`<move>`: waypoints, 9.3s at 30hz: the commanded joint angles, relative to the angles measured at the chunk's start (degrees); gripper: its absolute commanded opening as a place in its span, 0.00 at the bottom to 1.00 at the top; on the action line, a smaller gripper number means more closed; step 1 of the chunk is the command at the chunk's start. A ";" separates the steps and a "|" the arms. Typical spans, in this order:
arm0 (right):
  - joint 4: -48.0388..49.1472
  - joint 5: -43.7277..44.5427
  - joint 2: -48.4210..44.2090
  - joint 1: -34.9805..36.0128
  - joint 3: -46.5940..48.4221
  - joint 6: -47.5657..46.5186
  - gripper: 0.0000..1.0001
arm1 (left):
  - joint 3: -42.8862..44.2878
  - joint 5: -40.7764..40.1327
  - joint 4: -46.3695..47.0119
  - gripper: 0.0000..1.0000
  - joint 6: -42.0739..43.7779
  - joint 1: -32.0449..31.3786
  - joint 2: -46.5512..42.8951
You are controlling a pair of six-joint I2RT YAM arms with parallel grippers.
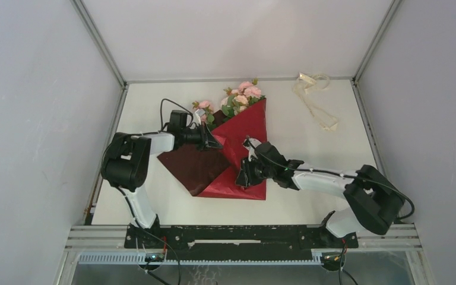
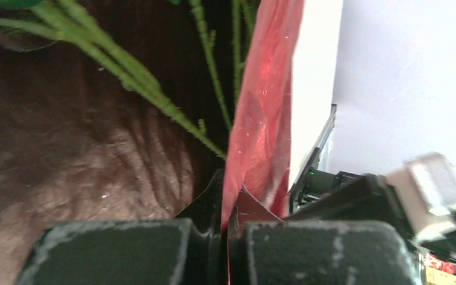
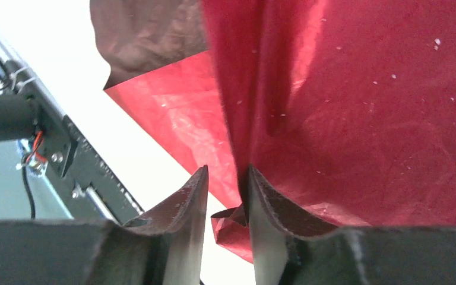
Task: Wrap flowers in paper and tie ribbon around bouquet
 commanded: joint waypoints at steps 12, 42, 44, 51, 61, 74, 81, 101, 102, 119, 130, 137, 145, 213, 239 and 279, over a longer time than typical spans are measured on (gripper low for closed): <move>-5.82 -9.23 -6.65 -1.85 2.63 -4.29 0.42 | 8.32 -8.08 -16.78 0.00 14.87 1.02 6.34; -6.54 -2.80 -9.72 -3.36 -2.55 4.45 0.06 | 10.32 -10.04 -18.83 0.00 20.37 2.44 8.38; -3.66 -4.73 -5.34 -3.05 0.17 4.89 0.06 | 10.14 -10.10 -18.82 0.00 20.37 2.44 8.41; 0.28 -6.67 10.55 0.08 10.20 4.48 0.04 | 10.01 -10.68 -18.99 0.03 20.59 2.41 7.51; 0.07 -5.54 20.00 0.94 9.30 7.55 0.00 | 10.38 -11.00 -28.92 0.48 22.92 7.63 -3.93; 3.71 -5.54 21.04 2.12 8.43 9.82 0.00 | -5.56 -21.78 -43.31 0.68 23.27 27.40 -17.94; 3.55 -5.16 20.77 2.01 8.42 10.24 0.00 | -13.05 -17.10 -39.39 0.73 18.46 26.67 -15.35; 2.58 -5.71 21.02 0.95 8.96 9.63 0.00 | -21.15 -9.56 -28.30 0.60 9.15 19.34 -28.00; 2.58 -5.71 21.16 0.93 8.96 9.56 0.00 | -21.54 -9.00 -27.75 0.58 8.72 19.38 -28.90; 2.89 -5.49 21.72 0.81 8.96 9.53 0.00 | -21.32 -6.12 -22.95 0.28 9.46 17.90 -33.40; 4.57 -6.49 22.91 0.81 8.96 10.75 0.00 | -13.11 -4.83 -26.35 0.00 16.10 9.15 -32.93; 8.51 -7.67 22.69 0.57 8.29 12.56 0.00 | -0.46 -1.98 -28.58 0.00 18.26 -3.42 -24.76; 15.20 -5.72 19.30 1.39 5.53 15.14 0.00 | 10.48 -4.57 -25.06 0.00 17.97 -9.55 -8.91; 3.65 -10.34 -13.61 -35.98 -4.83 23.08 0.55 | 25.49 -20.61 -29.13 0.00 43.46 -25.04 10.65; 7.44 -21.47 15.48 -33.46 16.47 24.65 0.13 | 27.96 -26.74 -33.58 0.00 50.58 -28.13 11.54; 8.36 -20.41 24.37 -43.92 15.61 11.45 0.00 | 16.11 -39.33 -42.29 0.43 74.44 -52.75 5.49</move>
